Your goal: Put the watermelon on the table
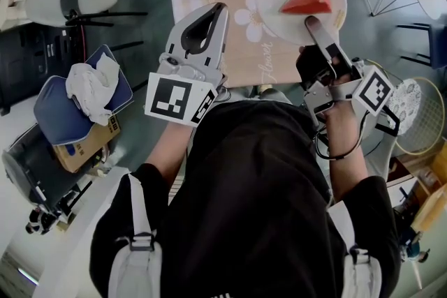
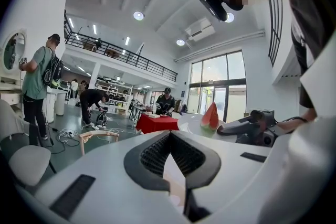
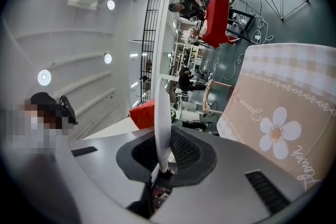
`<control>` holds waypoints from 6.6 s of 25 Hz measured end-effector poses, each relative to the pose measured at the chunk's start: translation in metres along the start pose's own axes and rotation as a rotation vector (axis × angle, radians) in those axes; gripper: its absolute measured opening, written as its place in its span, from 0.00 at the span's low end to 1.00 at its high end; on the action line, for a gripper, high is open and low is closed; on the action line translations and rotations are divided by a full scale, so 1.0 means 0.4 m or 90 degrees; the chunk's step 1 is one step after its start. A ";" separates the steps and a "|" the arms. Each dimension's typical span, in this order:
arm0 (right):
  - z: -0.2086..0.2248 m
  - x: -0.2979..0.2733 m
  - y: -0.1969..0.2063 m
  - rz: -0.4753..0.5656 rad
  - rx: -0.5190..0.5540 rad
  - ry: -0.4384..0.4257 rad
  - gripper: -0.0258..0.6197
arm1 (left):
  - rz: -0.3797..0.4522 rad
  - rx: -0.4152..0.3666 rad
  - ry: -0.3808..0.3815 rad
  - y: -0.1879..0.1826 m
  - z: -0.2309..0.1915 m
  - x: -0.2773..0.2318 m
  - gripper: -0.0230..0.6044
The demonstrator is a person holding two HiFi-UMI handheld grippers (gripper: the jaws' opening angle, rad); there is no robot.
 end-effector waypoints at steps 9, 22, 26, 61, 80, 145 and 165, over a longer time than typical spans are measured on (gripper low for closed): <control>-0.009 -0.036 -0.002 0.025 0.012 0.001 0.09 | 0.001 0.002 0.023 -0.001 -0.041 -0.017 0.05; -0.009 -0.042 -0.049 0.006 0.016 0.001 0.09 | -0.002 0.002 0.020 -0.009 -0.031 -0.065 0.05; 0.010 -0.048 -0.072 -0.016 0.017 0.000 0.09 | -0.002 0.001 0.001 -0.015 -0.021 -0.076 0.05; 0.284 -0.118 -0.100 -0.099 -0.043 0.031 0.09 | -0.064 0.031 -0.085 0.188 -0.087 -0.152 0.05; 0.412 -0.159 -0.068 -0.127 -0.055 0.055 0.09 | -0.071 0.040 -0.114 0.300 -0.156 -0.185 0.05; 0.871 -0.230 0.050 -0.215 -0.127 0.195 0.09 | -0.170 0.112 -0.115 0.706 -0.275 -0.311 0.05; 0.858 -0.249 0.052 -0.259 -0.068 0.315 0.18 | -0.170 0.115 -0.112 0.678 -0.283 -0.325 0.05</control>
Point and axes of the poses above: the fingertips, and each gripper's own axes: x backward along the fingers, z to its right, y out of its underside, the point moved 5 cm from there along x, backward along the fingers, and after that the axes turned 1 degree about -y, right-handed, at the moved point
